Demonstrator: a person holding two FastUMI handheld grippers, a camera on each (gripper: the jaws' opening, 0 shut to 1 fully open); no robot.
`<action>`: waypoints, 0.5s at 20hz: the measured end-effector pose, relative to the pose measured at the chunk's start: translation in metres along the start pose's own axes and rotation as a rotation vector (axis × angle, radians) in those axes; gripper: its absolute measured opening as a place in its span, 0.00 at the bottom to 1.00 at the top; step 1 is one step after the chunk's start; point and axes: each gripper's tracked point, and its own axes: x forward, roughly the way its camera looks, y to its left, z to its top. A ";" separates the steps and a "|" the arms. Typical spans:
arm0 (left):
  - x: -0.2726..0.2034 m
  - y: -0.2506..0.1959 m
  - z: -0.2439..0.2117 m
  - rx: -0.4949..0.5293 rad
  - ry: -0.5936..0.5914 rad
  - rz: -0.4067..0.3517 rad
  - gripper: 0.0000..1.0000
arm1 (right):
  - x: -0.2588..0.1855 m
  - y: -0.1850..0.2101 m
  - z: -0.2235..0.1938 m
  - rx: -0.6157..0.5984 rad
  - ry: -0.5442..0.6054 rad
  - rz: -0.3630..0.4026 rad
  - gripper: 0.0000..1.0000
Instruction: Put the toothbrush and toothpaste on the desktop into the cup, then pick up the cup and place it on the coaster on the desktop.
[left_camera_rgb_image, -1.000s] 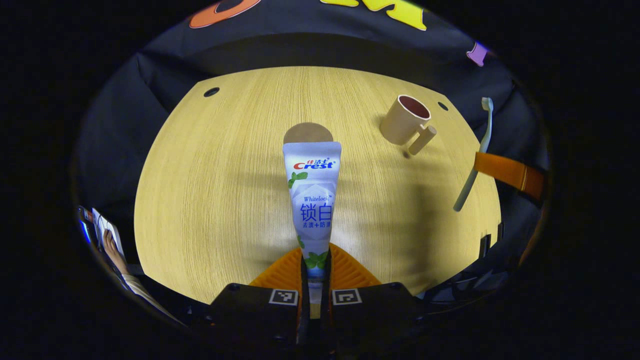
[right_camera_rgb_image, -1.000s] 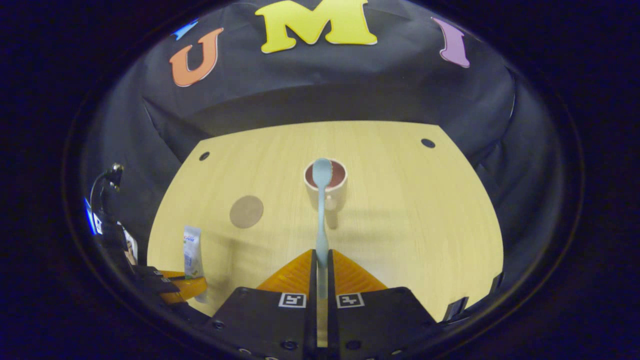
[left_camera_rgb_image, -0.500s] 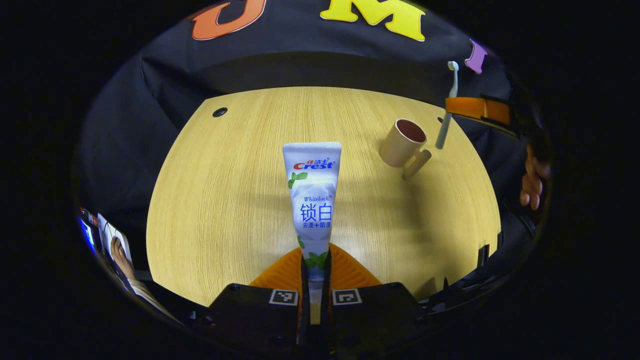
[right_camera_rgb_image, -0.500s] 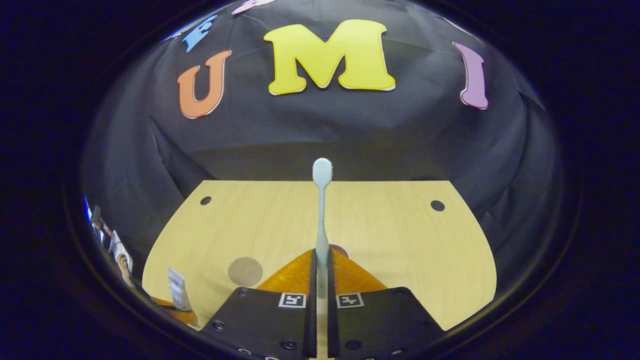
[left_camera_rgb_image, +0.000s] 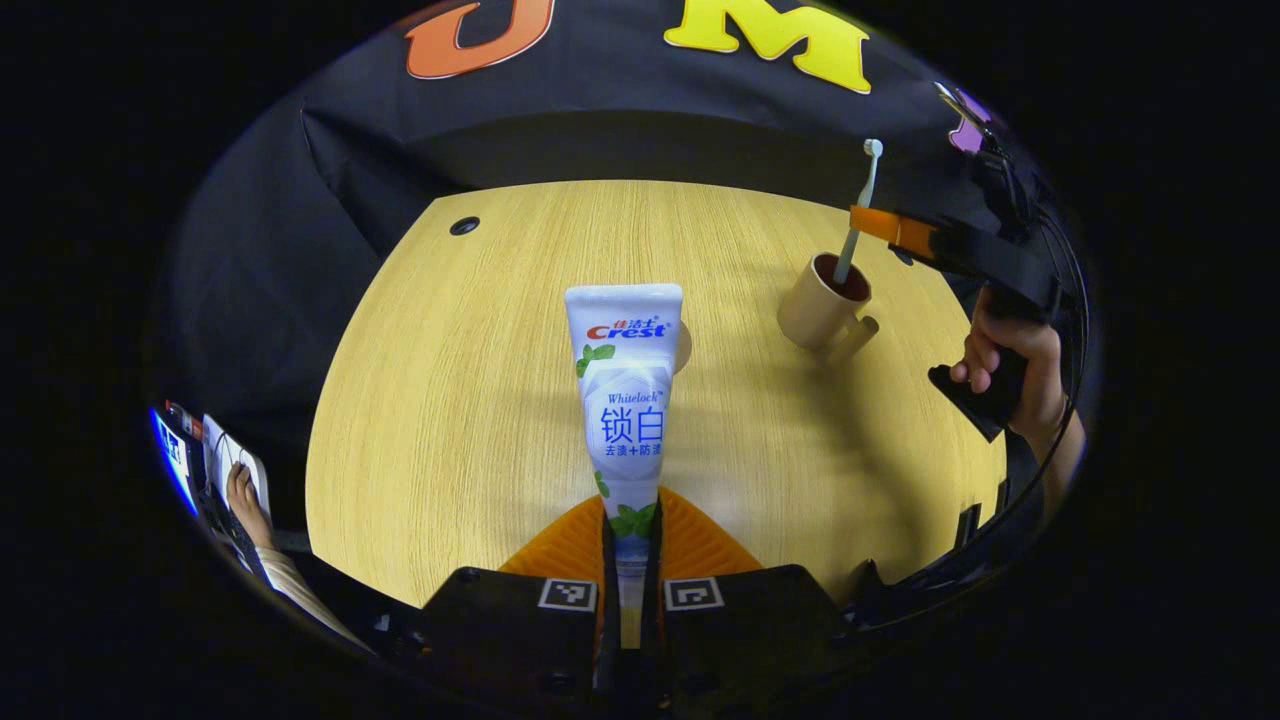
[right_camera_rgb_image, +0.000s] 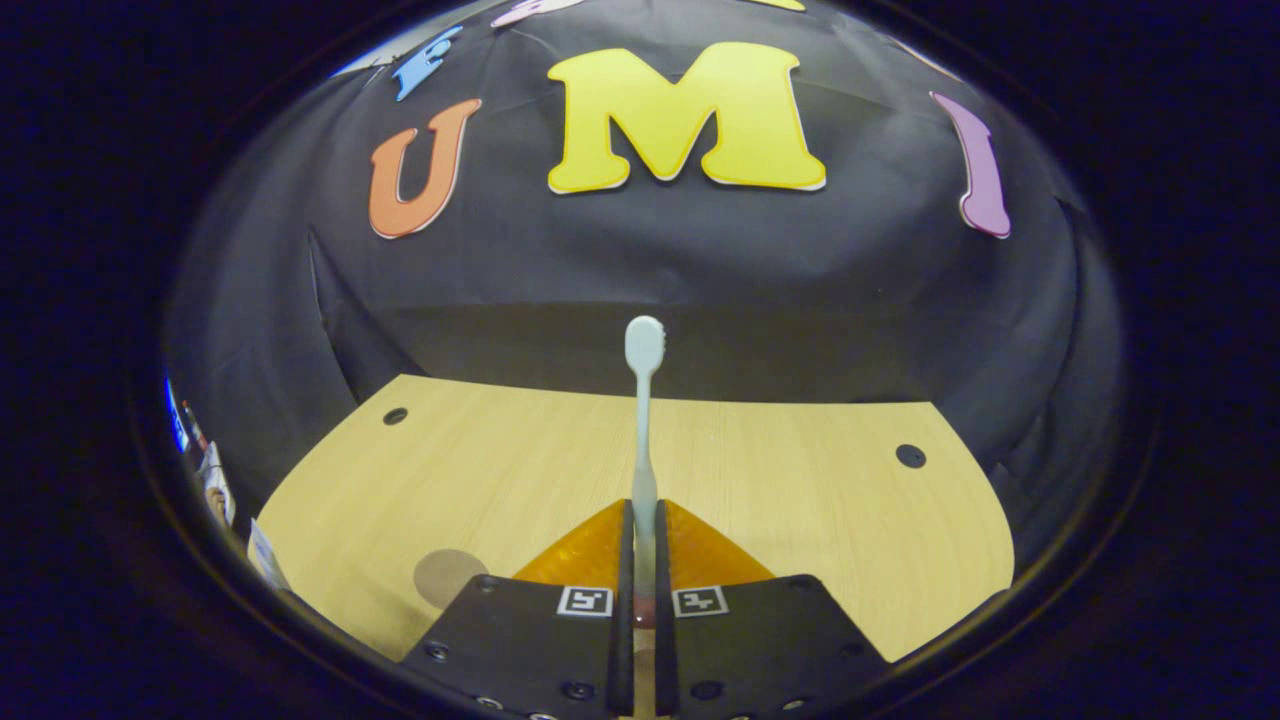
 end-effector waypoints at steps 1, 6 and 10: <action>-0.001 -0.001 0.002 -0.004 -0.003 0.003 0.11 | 0.004 0.002 -0.004 -0.001 0.003 0.005 0.07; 0.000 0.002 0.003 -0.017 -0.018 0.010 0.11 | 0.019 0.000 -0.021 -0.036 0.017 -0.002 0.06; 0.002 0.004 0.005 -0.029 -0.022 0.014 0.10 | 0.030 0.000 -0.037 -0.038 0.042 -0.008 0.07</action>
